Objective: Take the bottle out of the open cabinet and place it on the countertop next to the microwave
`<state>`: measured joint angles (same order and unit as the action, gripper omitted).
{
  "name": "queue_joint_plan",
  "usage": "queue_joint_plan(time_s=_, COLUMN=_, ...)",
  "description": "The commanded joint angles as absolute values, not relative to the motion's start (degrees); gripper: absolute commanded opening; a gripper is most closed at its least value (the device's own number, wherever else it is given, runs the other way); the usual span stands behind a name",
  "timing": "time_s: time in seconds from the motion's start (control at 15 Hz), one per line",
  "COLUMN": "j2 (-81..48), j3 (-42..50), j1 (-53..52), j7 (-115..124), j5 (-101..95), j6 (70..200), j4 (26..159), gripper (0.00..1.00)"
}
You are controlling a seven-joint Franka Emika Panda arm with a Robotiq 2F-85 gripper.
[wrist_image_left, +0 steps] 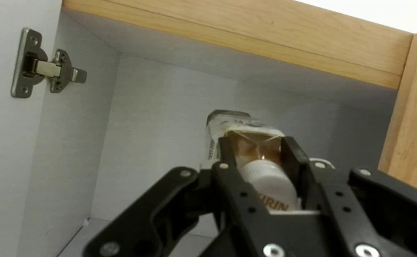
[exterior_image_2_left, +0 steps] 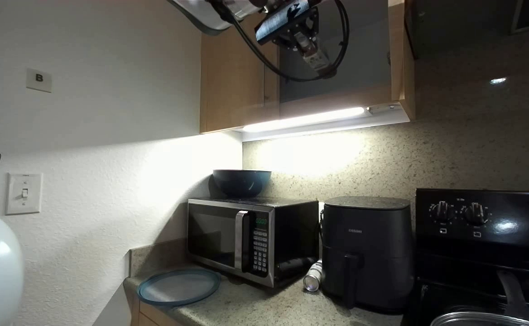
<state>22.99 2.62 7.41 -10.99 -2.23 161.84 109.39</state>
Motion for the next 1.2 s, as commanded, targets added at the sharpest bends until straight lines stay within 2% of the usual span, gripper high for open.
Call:
queue_joint_plan(time_s=0.0, j2=27.82, j3=4.15, j1=3.12, j7=-11.83, j5=-1.91, j6=161.30, j4=114.89, gripper=0.12)
queue_joint_plan(time_s=0.13, j2=31.68, j3=4.80, j1=0.66, j7=-11.66, j5=-0.65, j6=161.02, j4=119.52, gripper=0.08)
queue_joint_plan(time_s=0.2, j2=33.29, j3=4.55, j1=0.64, j7=-10.50, j5=-0.88, j6=161.26, j4=121.39, gripper=0.11)
queue_joint_plan(time_s=0.4, j2=38.20, j3=4.58, j1=0.49, j7=-8.09, j5=-0.79, j6=162.02, j4=126.63, gripper=0.11)
queue_joint_plan(time_s=0.73, j2=43.49, j3=5.61, j1=-0.71, j7=-6.24, j5=-0.06, j6=161.20, j4=131.94, gripper=0.00)
queue_joint_plan(time_s=0.93, j2=44.61, j3=6.25, j1=-1.13, j7=-5.94, j5=-0.02, j6=160.35, j4=133.28, gripper=0.05)
queue_joint_plan(time_s=1.0, j2=44.66, j3=6.25, j1=-0.97, j7=-5.87, j5=-0.16, j6=159.33, j4=133.28, gripper=0.30)
queue_joint_plan(time_s=1.07, j2=43.36, j3=5.94, j1=-0.34, j7=-6.23, j5=-1.02, j6=160.82, j4=132.15, gripper=0.06)
queue_joint_plan(time_s=1.13, j2=43.57, j3=6.02, j1=-0.33, j7=-6.25, j5=-1.00, j6=160.24, j4=132.37, gripper=0.11)
